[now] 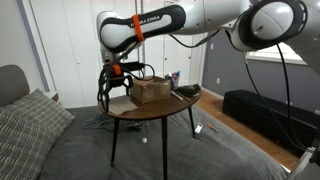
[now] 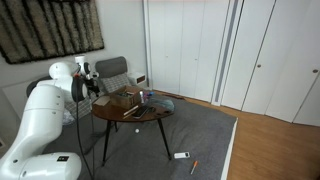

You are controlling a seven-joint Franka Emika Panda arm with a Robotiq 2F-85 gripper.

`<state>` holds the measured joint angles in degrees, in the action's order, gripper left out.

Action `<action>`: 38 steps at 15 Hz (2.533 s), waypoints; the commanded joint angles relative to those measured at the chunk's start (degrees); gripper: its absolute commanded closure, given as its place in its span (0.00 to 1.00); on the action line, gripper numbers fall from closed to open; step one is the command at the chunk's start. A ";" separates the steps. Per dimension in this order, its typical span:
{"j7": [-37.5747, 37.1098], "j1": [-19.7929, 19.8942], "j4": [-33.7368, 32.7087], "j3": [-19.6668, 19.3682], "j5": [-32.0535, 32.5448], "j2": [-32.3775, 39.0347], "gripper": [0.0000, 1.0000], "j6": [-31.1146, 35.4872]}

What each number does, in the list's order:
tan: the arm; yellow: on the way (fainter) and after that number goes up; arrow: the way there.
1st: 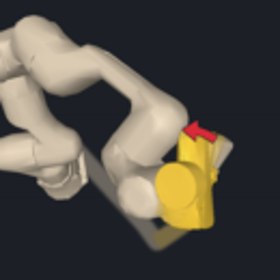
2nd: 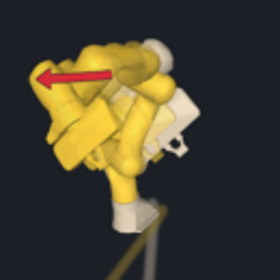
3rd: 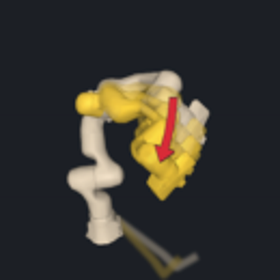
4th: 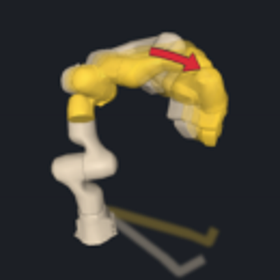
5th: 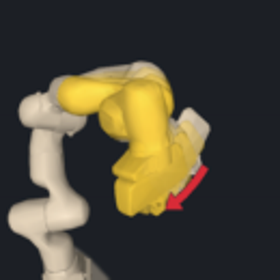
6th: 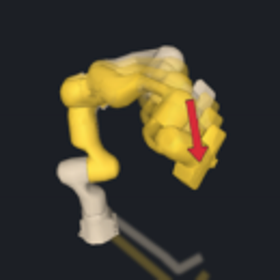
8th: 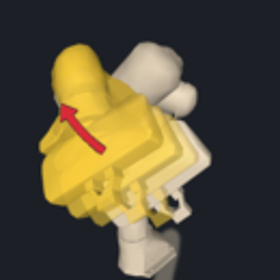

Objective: Use the paper towel to wipe the table

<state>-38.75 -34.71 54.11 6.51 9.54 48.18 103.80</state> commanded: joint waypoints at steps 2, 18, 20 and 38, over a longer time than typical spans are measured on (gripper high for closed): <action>5.13 -0.38 -9.80 -2.28 0.25 6.89 0.00 0.14; 9.91 2.19 -8.43 -1.19 -0.69 9.17 0.00 4.10; 10.48 2.56 -8.86 -1.10 -0.91 9.91 0.00 4.56; 7.12 2.87 -12.44 -1.34 -1.52 11.79 1.00 -1.78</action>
<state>-29.75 -31.74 43.16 5.38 8.50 59.48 104.37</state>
